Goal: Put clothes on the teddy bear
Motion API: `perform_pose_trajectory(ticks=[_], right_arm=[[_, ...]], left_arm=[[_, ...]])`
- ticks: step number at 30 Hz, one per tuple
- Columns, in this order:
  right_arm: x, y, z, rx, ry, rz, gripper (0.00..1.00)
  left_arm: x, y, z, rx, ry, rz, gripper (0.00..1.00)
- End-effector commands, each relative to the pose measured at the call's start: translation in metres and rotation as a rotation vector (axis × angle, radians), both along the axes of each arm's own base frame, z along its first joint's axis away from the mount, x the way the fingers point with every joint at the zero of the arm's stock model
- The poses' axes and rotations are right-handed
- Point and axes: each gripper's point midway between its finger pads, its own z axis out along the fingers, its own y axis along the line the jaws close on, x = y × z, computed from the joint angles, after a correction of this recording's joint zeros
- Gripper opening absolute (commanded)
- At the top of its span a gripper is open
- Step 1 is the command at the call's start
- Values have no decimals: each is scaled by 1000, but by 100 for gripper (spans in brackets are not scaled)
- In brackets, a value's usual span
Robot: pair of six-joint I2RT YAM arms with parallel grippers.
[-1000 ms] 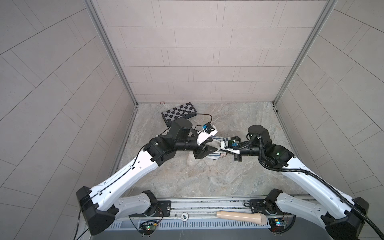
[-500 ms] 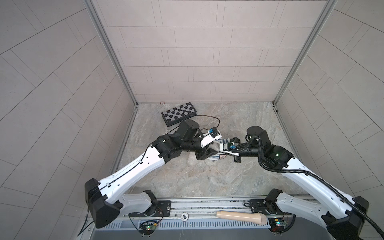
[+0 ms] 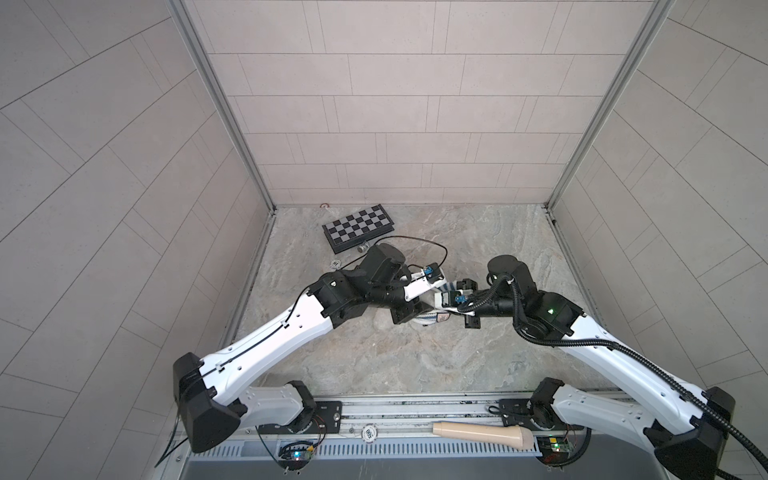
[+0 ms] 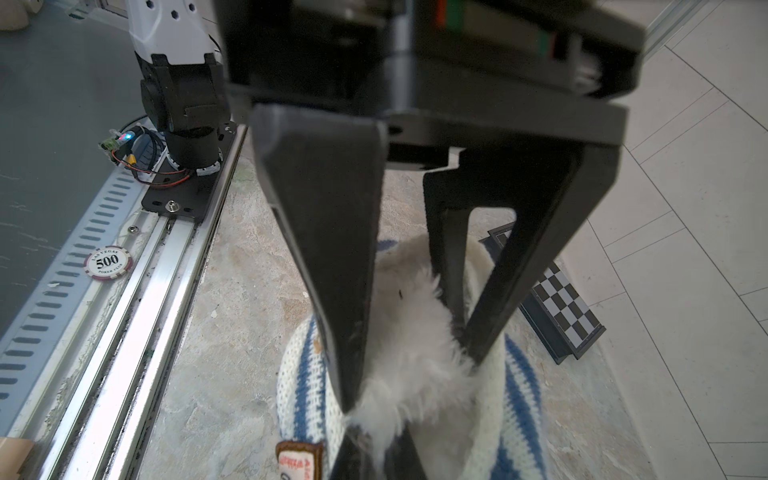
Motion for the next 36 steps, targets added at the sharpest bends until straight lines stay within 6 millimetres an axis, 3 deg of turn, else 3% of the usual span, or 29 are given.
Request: perform_pose_trajectory(ticks=[1, 8, 15, 19, 25, 26, 31, 36], right_arm=[[-12, 8, 37, 89, -89, 81, 0], [-12, 12, 42, 131, -95, 75, 0], [-7, 16, 46, 195, -76, 46, 0], [-6, 19, 50, 235, -76, 47, 0], [-6, 16, 56, 270, -77, 19, 0], [-5, 14, 57, 279, -78, 6, 1], [-4, 1, 56, 324, -70, -84, 28], [7, -19, 58, 411, -4, -243, 42]], left_arm=[[-1, 10, -26, 103, 15, 4, 48], [2, 5, -26, 71, 4, 22, 23], [-1, -2, -34, 36, 31, 7, 29], [1, -4, -36, 30, 27, 14, 27], [12, 4, -21, -19, -65, 89, 0], [14, 6, -17, -33, -82, 103, 0], [17, 18, -1, -90, -152, 163, 0], [19, 27, 0, -107, -179, 205, 0]])
